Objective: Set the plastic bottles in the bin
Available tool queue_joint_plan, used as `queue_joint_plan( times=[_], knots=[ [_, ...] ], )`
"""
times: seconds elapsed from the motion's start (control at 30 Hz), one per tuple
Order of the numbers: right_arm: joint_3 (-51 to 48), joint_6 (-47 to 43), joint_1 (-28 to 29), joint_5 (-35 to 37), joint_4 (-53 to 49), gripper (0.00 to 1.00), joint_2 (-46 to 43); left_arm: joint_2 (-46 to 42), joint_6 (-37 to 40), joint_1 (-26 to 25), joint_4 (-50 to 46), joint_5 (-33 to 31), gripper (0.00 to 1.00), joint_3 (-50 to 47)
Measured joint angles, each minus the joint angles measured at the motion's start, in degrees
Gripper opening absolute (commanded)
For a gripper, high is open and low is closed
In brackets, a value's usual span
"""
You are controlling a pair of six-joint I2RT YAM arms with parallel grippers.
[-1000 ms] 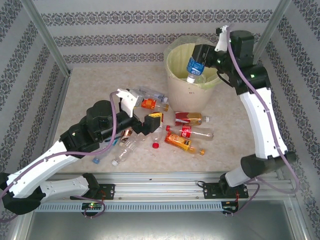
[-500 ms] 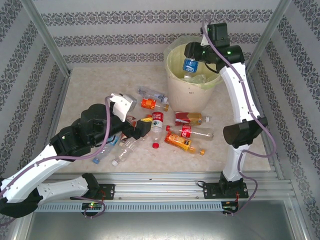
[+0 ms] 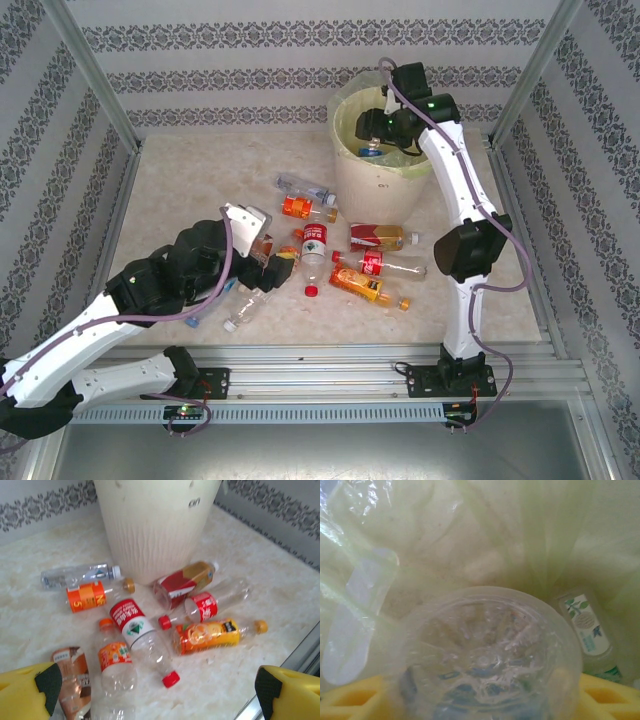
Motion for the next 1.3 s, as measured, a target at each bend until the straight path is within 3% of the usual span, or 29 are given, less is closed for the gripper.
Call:
queue_joint_plan(
  times=[0.13,0.4,0.57,0.93,1.17,1.3],
  knots=[
    [0.37,-0.17,0.24,-0.26,-0.55,0.84,0.00,-0.11,-0.98,0.00,-1.88,-0.09,1.00,-1.66],
    [1.31,-1.07,0.20,-0.63,-1.73,0.84,-1.97,-0.37,-3.61,0.00,-4.39,-0.76,1.00,-5.51],
    [-1.64,-3.15,0.20,-2.56,-1.66,0.84,-9.68,0.15,-6.64,0.00,-7.23,-1.33,0.99,-8.46],
    [-25.92,-5.16,2.25,-10.73,5.22,0.91,-35.21,9.25,-13.55,0.48,-11.56,-0.63,0.99,-12.24],
    [-43.32,-2.51,3.65,-18.32,10.97,0.94,-47.63,13.46,-15.82,5.46,-11.63,2.45,0.99,-16.37],
    [-48.54,-1.07,3.74,-20.17,12.55,0.94,-51.98,14.45,-16.74,7.61,-11.39,4.35,0.98,-19.69]
  ],
)
